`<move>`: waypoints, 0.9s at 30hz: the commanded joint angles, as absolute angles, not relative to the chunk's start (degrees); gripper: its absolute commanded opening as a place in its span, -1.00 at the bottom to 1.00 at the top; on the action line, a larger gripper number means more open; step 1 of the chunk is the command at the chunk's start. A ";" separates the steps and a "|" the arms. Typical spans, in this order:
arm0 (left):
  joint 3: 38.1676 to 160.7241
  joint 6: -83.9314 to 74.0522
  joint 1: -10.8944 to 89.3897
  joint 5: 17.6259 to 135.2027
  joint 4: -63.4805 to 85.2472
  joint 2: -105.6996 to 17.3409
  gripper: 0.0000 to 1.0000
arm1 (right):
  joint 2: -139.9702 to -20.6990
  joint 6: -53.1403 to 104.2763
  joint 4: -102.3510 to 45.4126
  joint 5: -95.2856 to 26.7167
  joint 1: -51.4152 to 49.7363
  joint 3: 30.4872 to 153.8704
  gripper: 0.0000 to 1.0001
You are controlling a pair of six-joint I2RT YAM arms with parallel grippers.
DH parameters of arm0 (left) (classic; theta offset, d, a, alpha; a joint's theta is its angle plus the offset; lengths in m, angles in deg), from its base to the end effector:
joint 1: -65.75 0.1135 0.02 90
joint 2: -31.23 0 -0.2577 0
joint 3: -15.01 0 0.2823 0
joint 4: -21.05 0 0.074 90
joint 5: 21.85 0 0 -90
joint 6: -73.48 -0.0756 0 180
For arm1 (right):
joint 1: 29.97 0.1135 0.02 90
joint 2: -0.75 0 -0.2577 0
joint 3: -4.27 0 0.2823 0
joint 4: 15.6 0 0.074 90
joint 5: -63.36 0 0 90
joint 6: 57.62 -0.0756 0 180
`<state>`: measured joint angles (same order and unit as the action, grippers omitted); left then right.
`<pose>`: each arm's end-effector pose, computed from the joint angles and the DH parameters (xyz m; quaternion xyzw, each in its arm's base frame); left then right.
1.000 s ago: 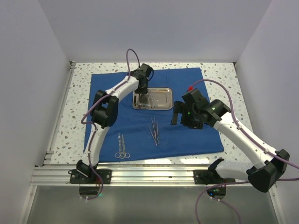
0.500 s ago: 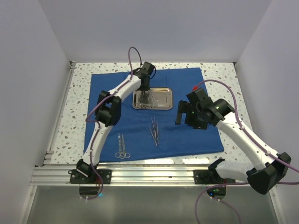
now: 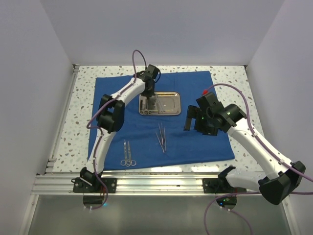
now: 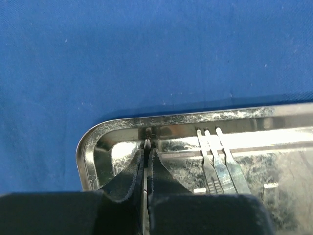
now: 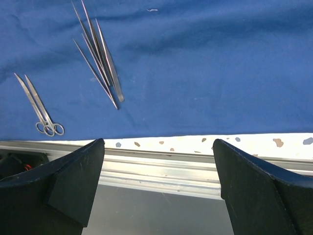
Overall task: Open and lay out the surgical kit
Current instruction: Pick up the medical item from the container, then place the medical item in the surgical kit.
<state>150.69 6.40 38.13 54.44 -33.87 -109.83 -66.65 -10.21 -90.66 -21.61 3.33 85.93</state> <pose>0.5174 -0.2505 0.1209 0.0088 0.9601 -0.0043 0.2794 0.2271 0.1413 0.2906 0.0893 0.9627 0.1214 0.2247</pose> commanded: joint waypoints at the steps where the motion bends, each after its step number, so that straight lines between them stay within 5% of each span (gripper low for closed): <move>1: 154.97 6.06 38.59 58.05 -42.54 -105.19 -1.00 | -67.36 -8.75 -88.70 -20.93 2.99 88.17 0.92; 8: 150.76 7.91 38.41 57.35 -43.43 -89.29 -1.00 | -75.45 -5.59 -82.81 -21.55 2.82 93.61 0.92; 20: 92.02 18.54 32.18 56.99 -33.51 -53.18 -1.00 | -108.13 0.74 -78.76 -23.75 1.41 121.11 0.78; 27: 77.65 26.71 28.48 58.57 -29.11 -46.73 -1.00 | -126.94 3.03 -82.36 -21.81 1.15 141.75 0.54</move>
